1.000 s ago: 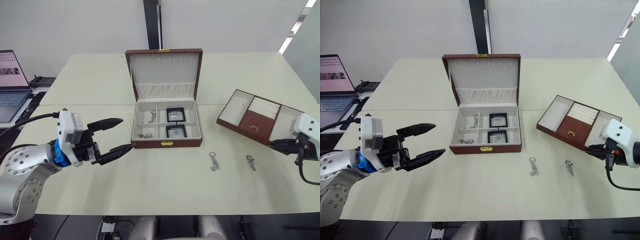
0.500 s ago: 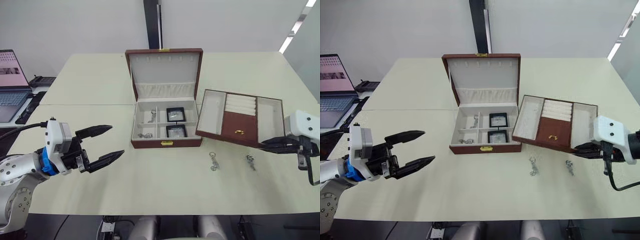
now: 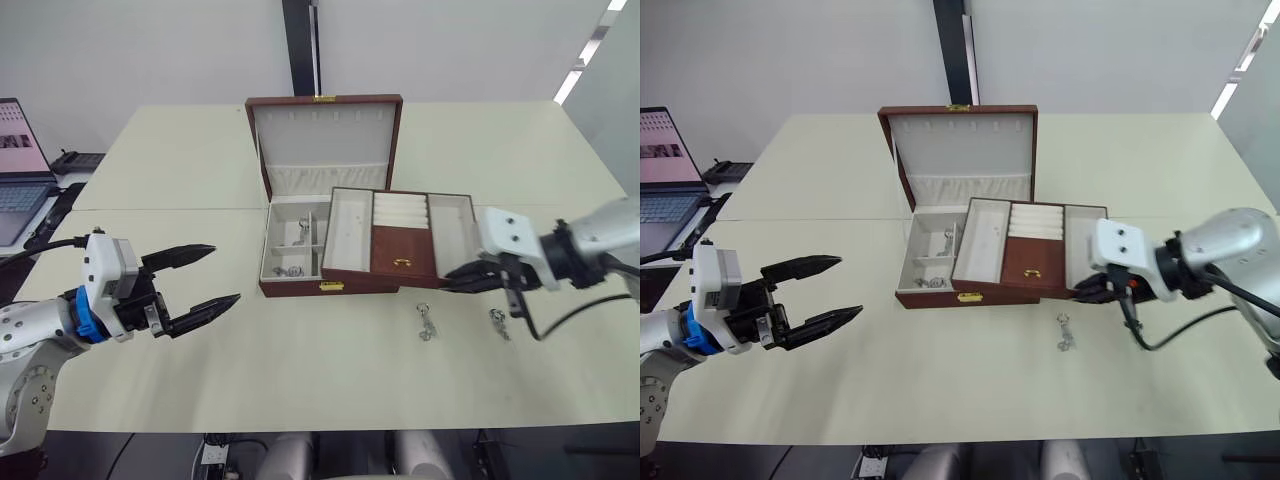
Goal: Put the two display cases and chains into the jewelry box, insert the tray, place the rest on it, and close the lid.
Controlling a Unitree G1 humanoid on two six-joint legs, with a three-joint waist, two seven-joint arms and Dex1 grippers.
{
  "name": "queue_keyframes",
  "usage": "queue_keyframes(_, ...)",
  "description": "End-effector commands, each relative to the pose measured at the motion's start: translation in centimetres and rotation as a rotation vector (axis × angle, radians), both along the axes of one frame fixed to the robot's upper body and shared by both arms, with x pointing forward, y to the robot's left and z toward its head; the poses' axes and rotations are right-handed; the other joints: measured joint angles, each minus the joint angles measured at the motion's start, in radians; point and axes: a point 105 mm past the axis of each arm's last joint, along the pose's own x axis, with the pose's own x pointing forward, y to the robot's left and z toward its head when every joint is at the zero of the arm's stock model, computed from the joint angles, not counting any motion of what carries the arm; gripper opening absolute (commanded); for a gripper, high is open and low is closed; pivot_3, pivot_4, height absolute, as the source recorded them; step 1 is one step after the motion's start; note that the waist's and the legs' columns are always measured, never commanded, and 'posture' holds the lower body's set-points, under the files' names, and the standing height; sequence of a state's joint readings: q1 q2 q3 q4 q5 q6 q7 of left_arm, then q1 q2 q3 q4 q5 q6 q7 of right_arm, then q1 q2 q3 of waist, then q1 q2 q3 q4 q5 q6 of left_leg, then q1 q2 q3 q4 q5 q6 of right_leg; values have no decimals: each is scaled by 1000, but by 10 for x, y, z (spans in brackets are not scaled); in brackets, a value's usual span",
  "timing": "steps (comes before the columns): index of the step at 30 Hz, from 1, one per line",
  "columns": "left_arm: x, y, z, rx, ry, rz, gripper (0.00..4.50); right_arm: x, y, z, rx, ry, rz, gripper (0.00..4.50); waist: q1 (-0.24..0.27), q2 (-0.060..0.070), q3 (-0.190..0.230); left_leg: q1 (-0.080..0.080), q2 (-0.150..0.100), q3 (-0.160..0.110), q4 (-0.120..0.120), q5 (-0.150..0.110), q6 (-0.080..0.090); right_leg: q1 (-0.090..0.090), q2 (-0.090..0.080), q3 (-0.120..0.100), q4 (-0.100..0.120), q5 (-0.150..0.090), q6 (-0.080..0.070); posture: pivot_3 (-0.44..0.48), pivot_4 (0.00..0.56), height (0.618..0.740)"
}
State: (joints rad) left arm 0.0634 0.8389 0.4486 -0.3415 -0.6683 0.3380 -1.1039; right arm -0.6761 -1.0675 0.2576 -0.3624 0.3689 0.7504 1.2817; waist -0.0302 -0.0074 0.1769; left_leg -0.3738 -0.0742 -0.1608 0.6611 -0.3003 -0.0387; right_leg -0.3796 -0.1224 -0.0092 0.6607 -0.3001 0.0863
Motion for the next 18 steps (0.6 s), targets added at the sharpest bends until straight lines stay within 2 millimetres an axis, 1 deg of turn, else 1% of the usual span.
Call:
queue_keyframes(1, 0, 1, 8, 19, -33, 8, 4500, 13, 9, 4, -24, -43, 9, 36, 0, 0, 0, -2, 0, 0, 1, 0, 0, -2, 0, 0, 0, 0, 0, 0, 150, 740)
queue_keyframes(4, 0, 2, 8, 23, -32, 8, 4500, 25, 21, 0, -31, -44, 18, 36, 1, 0, 0, -8, 0, -1, 2, 0, 0, -9, 0, 0, 2, 0, 0, 0, 150, 740)
queue_keyframes(13, 3, 7, 7, 47, -34, 26, 4500, 44, 58, -9, -31, -55, 65, 36, -2, 0, 0, -8, 0, -1, 2, 0, -1, -9, 0, 0, 2, 0, -1, 0, 150, 740)
queue_keyframes(18, 2, 14, 7, 61, -31, 44, 4500, 49, 68, -9, -43, -57, 89, 36, -3, 0, 0, -7, 0, -1, 2, 1, -1, -10, 0, 0, 3, 1, -1, 0, 150, 740)
